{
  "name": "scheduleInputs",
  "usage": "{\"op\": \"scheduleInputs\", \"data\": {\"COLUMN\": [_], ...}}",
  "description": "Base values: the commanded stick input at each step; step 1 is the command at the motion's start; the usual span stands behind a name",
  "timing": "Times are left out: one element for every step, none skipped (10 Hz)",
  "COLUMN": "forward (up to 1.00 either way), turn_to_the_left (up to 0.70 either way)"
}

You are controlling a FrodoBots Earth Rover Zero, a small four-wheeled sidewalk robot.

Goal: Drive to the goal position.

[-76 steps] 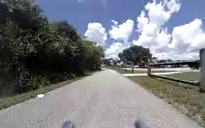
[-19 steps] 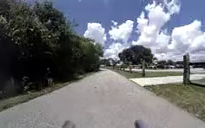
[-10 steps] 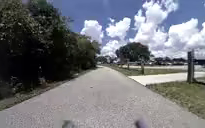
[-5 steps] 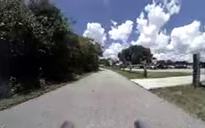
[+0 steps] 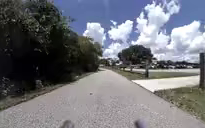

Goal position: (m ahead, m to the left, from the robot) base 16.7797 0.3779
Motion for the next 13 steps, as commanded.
{"op": "scheduleInputs", "data": {"forward": [0.50,0.50,0.50,0.50,0.50,0.50,0.50,0.50,0.50,0.50,0.50,0.50,0.50], "turn_to_the_left": [0.00,0.00,0.00,0.00,0.00,0.00,0.00,0.00,0.00,0.00,0.00,0.00,0.00]}}
